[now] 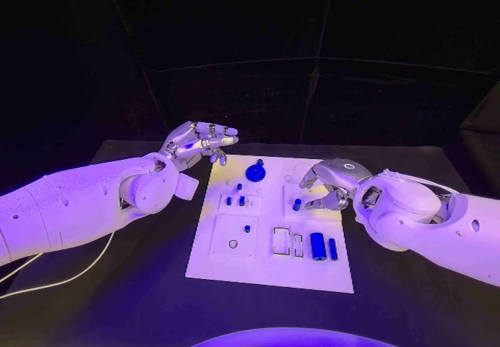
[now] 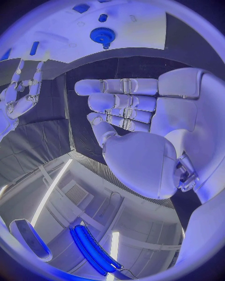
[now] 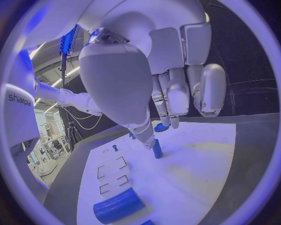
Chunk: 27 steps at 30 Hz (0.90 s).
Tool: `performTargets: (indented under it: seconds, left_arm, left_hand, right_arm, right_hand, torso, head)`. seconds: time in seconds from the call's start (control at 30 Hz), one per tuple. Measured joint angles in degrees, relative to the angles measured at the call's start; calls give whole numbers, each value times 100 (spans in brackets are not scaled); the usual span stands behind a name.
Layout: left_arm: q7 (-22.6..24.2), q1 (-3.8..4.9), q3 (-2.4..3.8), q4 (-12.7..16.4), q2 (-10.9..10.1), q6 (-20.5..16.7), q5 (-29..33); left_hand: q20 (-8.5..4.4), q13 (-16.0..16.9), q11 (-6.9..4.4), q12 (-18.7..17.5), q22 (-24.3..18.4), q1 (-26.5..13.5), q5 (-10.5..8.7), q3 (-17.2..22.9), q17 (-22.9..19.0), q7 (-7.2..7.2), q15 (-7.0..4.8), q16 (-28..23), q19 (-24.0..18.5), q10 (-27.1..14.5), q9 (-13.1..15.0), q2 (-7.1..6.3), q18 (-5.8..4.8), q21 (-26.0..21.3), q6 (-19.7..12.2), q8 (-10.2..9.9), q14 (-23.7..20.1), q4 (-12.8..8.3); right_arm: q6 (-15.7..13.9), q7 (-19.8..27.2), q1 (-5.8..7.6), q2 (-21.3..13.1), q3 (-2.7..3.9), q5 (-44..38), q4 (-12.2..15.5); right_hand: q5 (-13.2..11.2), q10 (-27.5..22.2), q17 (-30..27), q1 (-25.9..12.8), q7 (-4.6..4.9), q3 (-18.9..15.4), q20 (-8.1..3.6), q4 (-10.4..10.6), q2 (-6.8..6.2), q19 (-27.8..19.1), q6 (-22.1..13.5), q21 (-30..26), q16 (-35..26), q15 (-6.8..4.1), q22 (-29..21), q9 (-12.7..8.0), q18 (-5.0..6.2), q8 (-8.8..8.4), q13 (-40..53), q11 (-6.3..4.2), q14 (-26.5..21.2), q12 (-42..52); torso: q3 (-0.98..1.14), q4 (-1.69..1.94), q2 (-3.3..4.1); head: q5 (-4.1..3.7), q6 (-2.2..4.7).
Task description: Assemble the parts on the task board
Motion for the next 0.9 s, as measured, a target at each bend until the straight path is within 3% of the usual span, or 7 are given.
performTargets:
  seconds: [0.23,0.9]
  left_arm:
    - [-5,0,-60,-4,7,15,0]
    - [-7,-1,-73,-7,11,34,0]
  left_hand:
    - [0,0,0,0,0,28,0,0,0,0,0,0,0,0,0,-28,0,0,0,0,0,0]
    - [0,0,0,0,1,28,0,-16,-6,0,0,0,0,0,1,-28,0,0,0,0,0,-16]
  right_arm:
    - [222,53,5,135,1,77,-161]
    - [662,382,-9,512,-5,354,-533]
  right_hand:
    - [30,89,-6,129,0,-15,0,15,130,0,0,0,-25,0,-9,0,-1,0,5,-39,0,165]
    - [119,826,86,407,-29,280,-63,-22,407,23,238,0,-25,-64,33,11,-4,37,-16,-147,20,280]
  torso:
    - [3,4,6]
    - [2,2,8]
  head:
    - [23,-18]
    - [27,-85]
